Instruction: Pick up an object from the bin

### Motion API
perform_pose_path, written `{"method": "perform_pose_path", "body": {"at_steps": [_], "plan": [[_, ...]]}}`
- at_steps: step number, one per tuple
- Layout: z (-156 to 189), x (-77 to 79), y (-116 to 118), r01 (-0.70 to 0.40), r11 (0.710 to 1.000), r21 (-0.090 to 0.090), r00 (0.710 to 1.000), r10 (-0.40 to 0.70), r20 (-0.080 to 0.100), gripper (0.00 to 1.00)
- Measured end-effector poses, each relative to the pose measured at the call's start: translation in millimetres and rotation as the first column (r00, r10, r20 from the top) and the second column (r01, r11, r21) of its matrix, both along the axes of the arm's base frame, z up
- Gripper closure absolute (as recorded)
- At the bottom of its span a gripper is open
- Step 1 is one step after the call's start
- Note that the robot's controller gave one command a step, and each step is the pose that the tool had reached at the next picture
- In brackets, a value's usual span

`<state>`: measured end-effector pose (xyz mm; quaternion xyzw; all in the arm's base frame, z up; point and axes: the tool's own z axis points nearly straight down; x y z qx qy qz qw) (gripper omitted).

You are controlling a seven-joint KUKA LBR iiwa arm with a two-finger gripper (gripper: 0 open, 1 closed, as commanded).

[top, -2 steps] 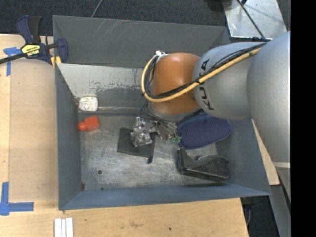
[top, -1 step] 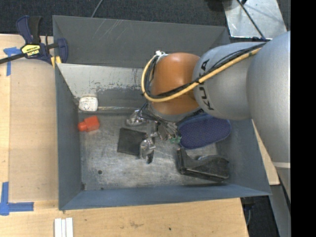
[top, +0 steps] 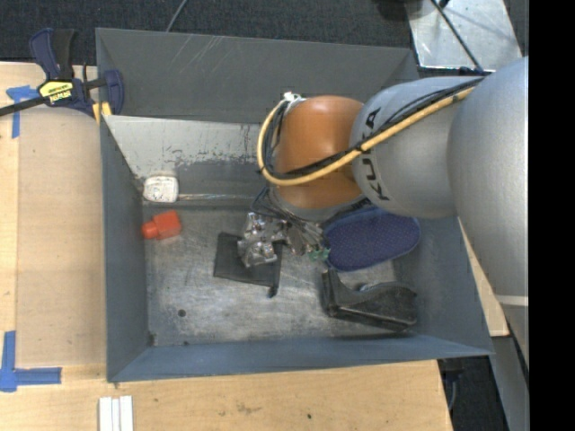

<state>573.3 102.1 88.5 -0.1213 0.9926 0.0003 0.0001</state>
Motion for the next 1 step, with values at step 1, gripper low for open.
{"method": "perform_pose_path", "body": {"at_steps": [1], "plan": [[0.0, 0.0, 0.0, 0.000, 1.000, 0.000, 1.000, 0.000, 0.000, 0.00]]}}
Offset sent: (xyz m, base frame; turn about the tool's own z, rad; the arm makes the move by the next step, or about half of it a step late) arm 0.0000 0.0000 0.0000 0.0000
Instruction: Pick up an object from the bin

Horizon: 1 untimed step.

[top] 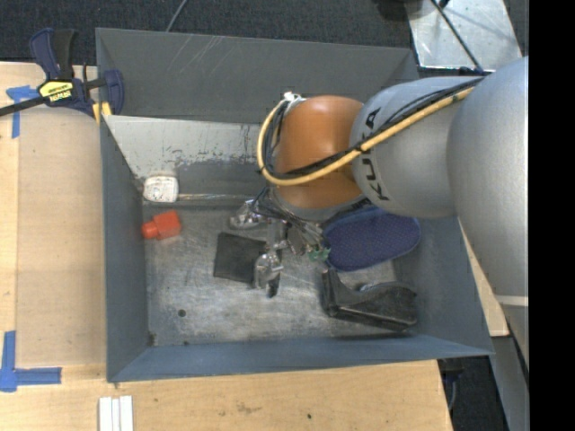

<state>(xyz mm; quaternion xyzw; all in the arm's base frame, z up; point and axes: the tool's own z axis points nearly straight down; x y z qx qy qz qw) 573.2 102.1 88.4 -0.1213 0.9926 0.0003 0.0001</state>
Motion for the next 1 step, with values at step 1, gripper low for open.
{"method": "perform_pose_path", "body": {"at_steps": [1], "plan": [[0.0, 0.0, 0.0, 0.000, 1.000, 0.000, 1.000, 0.000, 0.000, 1.00]]}}
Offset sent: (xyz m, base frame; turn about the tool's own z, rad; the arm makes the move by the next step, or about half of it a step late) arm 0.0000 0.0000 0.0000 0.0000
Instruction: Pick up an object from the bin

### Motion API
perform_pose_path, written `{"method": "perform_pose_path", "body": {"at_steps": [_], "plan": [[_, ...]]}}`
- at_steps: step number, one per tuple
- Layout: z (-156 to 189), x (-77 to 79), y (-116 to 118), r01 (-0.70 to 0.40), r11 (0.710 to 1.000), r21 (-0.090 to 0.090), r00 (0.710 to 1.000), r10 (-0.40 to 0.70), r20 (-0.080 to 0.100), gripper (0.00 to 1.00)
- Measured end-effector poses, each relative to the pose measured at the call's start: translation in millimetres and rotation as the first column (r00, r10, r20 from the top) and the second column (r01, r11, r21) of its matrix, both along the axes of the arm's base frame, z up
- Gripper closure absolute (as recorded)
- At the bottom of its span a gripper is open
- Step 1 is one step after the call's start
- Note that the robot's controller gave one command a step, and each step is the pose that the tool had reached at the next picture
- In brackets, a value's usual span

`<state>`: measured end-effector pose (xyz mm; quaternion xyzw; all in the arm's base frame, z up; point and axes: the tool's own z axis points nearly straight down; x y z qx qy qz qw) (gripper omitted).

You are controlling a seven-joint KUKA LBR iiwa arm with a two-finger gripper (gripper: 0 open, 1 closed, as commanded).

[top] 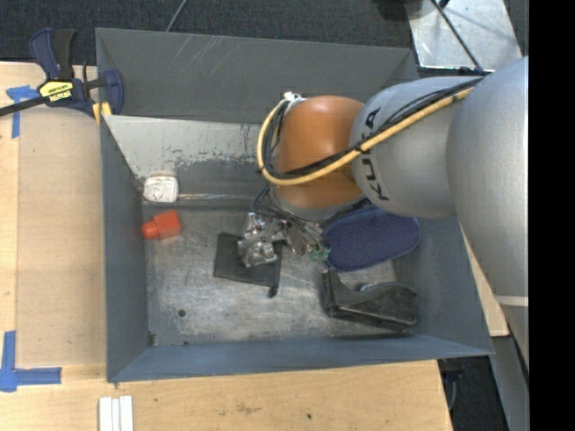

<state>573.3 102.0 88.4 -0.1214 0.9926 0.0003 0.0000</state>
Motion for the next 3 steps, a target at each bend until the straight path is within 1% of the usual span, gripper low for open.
{"method": "perform_pose_path", "body": {"at_steps": [1, 2, 3], "plan": [[0, 0.0, 0, 0.000, 1.000, 0.000, 1.000, 0.000, 0.000, 0.00], [76, 12.7, 43, -0.189, 0.982, 0.001, 0.982, 0.189, 0.011, 0.00], [-16, 7.1, 5, -0.283, 0.959, 0.003, 0.959, 0.283, 0.011, 0.00]]}}
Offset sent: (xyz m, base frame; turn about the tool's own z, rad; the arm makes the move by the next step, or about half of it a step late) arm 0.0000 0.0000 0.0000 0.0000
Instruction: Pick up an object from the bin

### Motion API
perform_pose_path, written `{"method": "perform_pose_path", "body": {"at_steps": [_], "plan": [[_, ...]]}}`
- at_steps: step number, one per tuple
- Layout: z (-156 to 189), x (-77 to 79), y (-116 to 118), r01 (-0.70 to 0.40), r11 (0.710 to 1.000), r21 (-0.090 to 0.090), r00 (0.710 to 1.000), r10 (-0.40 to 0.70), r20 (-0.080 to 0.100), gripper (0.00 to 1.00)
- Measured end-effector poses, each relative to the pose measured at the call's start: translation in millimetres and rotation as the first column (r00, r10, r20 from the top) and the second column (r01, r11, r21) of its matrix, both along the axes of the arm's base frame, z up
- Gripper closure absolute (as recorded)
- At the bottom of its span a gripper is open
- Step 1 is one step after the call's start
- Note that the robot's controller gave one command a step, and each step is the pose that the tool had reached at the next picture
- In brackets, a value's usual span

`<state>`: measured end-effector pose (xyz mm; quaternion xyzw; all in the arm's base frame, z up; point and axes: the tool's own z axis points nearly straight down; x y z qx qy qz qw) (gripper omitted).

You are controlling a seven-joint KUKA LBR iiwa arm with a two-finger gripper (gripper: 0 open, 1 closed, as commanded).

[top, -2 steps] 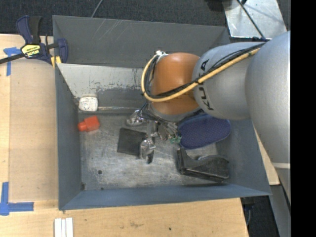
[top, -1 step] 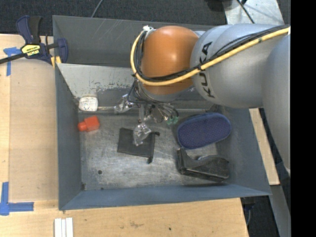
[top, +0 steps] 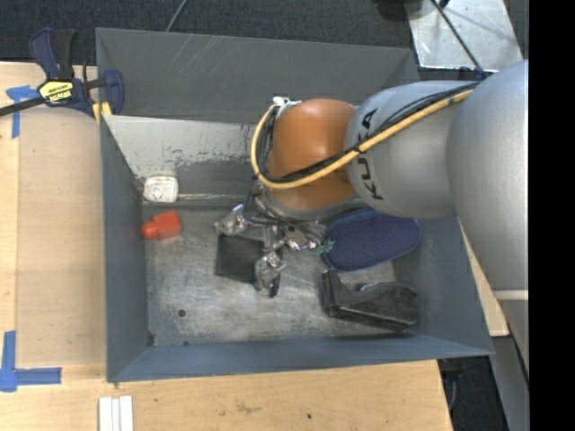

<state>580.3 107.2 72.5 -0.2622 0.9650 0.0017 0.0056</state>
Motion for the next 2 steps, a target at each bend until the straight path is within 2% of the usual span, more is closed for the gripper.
{"method": "perform_pose_path", "body": {"at_steps": [1, 2], "plan": [[7, 5.5, 3, -0.001, 1.000, 0.006, 1.000, 0.001, 0.022, 1.00], [166, -1.0, 9, 0.000, 1.000, -0.004, 1.000, 0.000, 0.003, 1.00]]}}
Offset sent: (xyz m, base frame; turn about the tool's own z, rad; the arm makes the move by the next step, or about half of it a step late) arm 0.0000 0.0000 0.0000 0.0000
